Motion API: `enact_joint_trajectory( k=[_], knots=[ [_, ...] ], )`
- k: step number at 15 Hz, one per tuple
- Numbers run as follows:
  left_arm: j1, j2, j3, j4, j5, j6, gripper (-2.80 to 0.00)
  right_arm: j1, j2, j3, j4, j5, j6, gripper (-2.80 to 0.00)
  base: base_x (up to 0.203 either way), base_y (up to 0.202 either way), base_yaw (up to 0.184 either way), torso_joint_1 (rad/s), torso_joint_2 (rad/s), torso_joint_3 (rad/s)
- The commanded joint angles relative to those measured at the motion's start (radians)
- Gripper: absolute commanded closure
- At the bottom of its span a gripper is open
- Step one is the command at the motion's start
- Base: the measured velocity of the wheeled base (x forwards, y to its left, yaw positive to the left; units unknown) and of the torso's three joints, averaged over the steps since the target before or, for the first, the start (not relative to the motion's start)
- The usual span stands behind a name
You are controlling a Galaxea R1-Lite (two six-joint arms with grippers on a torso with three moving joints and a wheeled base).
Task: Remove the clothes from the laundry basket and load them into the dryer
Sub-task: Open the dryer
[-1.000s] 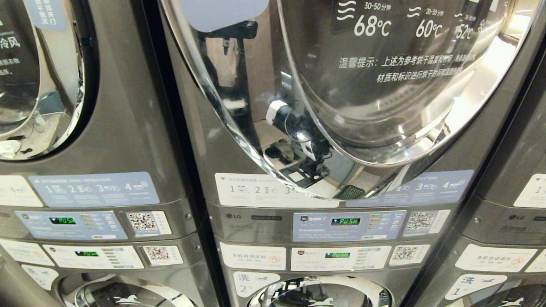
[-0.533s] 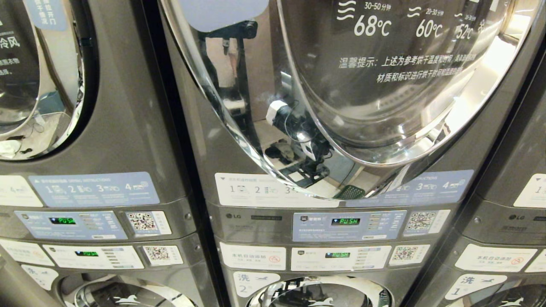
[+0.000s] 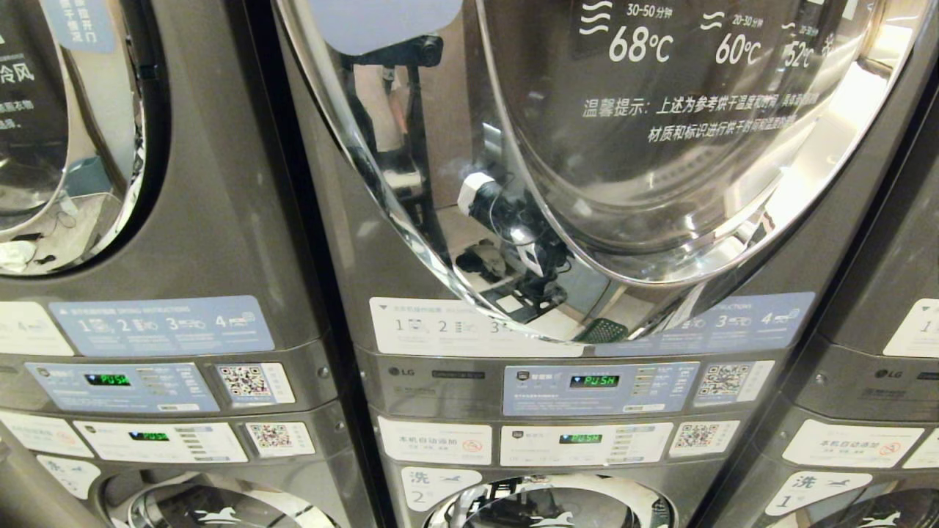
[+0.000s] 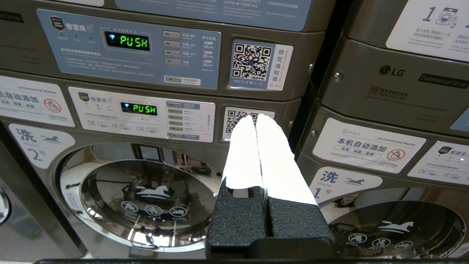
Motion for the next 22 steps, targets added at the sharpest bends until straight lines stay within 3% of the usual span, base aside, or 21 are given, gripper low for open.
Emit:
enact_joint_trajectory(
  k=[1, 5, 19, 22],
  knots=[
    [0.000, -0.002, 0.002, 0.001, 0.000, -0.002, 0.00, 0.000, 0.000, 0.000, 0.000, 0.007, -0.006, 0.00, 0.000, 0.000, 0.000, 0.000, 0.00, 0.000],
    [0.000, -0.002, 0.002, 0.001, 0.000, -0.002, 0.00, 0.000, 0.000, 0.000, 0.000, -0.002, 0.003, 0.00, -0.024, 0.000, 0.000, 0.005, 0.00, 0.001],
    [0.000, -0.002, 0.002, 0.001, 0.000, 0.001, 0.00, 0.000, 0.000, 0.000, 0.000, -0.002, 0.003, 0.00, -0.190, 0.000, 0.002, 0.001, 0.00, 0.004],
    [0.000, -0.002, 0.002, -0.001, -0.001, 0.004, 0.00, 0.000, 0.000, 0.000, 0.000, -0.002, 0.003, 0.00, -0.031, 0.000, 0.001, -0.002, 0.00, 0.002]
  ],
)
